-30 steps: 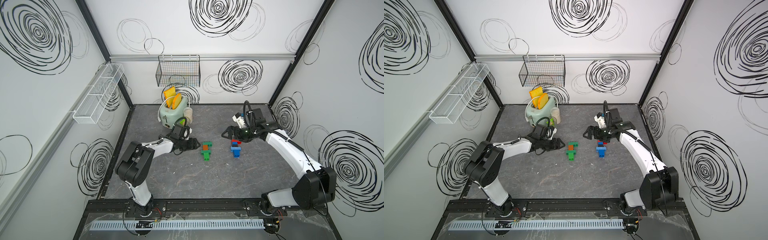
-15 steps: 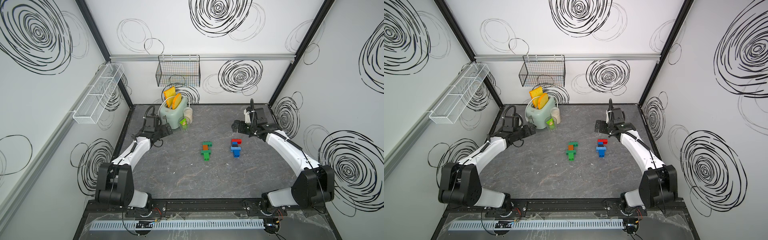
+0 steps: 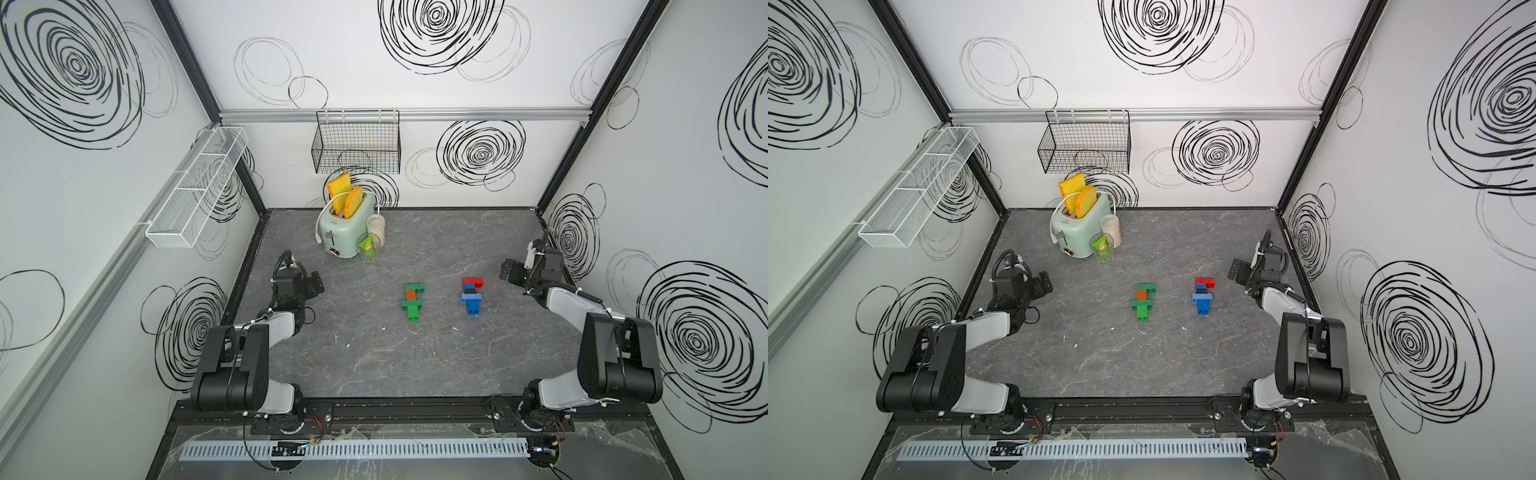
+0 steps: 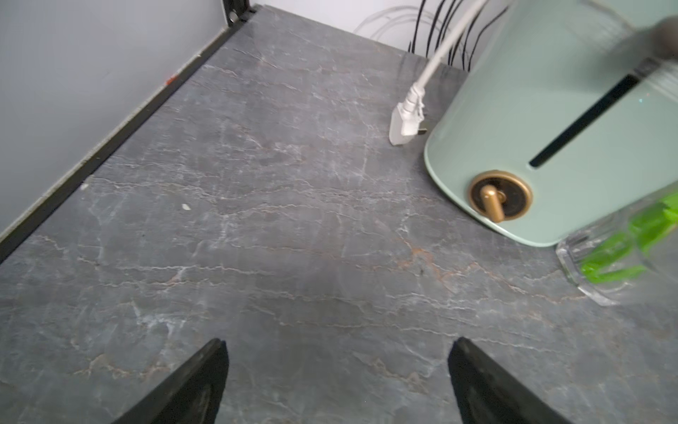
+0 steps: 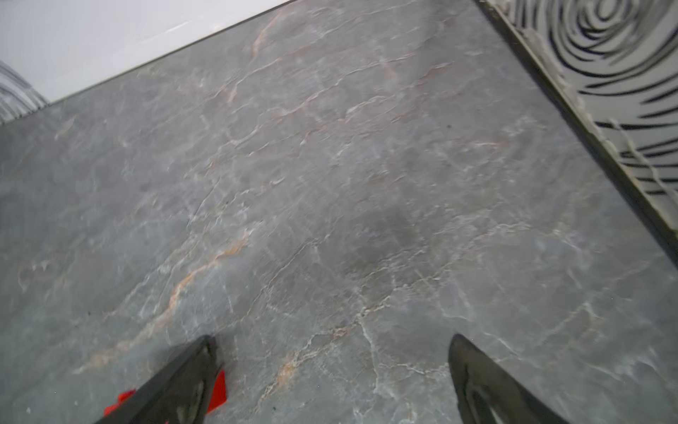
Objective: Assemble the letter f with lego
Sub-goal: Reset both arms
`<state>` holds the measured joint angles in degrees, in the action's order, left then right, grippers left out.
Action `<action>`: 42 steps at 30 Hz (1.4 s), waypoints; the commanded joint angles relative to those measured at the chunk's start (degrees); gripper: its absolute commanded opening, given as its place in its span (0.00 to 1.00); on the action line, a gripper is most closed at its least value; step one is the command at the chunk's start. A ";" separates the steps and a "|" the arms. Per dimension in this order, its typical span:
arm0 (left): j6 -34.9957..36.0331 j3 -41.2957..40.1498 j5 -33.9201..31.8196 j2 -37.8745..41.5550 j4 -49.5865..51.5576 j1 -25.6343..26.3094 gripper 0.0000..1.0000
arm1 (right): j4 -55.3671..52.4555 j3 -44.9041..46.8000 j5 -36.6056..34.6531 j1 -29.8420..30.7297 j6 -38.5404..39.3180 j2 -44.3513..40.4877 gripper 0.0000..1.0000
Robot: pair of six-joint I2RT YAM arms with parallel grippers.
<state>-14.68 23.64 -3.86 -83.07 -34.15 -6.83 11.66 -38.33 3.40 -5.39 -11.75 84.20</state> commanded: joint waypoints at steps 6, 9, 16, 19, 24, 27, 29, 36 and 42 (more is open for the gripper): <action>10.46 -2.28 8.83 -0.64 -23.75 3.79 0.98 | 34.73 15.71 6.94 -2.99 6.53 -1.45 0.99; 14.40 -1.90 0.28 -1.90 -24.20 9.16 0.98 | 43.08 18.49 9.96 -3.51 5.75 -1.29 0.99; 12.19 -9.69 -10.02 -0.28 -36.51 10.65 0.98 | 42.30 16.01 11.49 2.43 13.87 2.99 0.99; 11.85 -14.34 -15.30 -2.16 -47.20 12.44 0.98 | 51.32 22.18 2.40 4.35 12.93 0.82 0.99; 12.70 -13.20 -14.16 -1.69 -43.78 12.69 0.98 | 60.52 25.67 0.53 4.18 11.81 3.50 0.99; 12.62 -13.03 -14.17 -1.09 -42.51 12.73 0.98 | 58.10 25.70 -0.04 4.87 12.56 1.87 0.99; 12.59 -13.15 -14.07 -1.16 -42.65 12.72 0.98 | 58.00 25.26 1.00 4.37 12.38 2.21 0.99; 12.57 -13.04 -14.05 -1.07 -42.49 12.63 0.98 | 57.45 24.75 1.34 4.18 12.24 2.74 0.99; 12.57 -13.05 -13.95 -1.09 -42.50 12.62 0.98 | 57.13 24.58 1.70 3.89 12.06 2.78 0.99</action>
<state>-2.90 9.67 -17.02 -85.06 -72.16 5.63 66.61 -12.97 4.54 -1.19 -0.56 87.15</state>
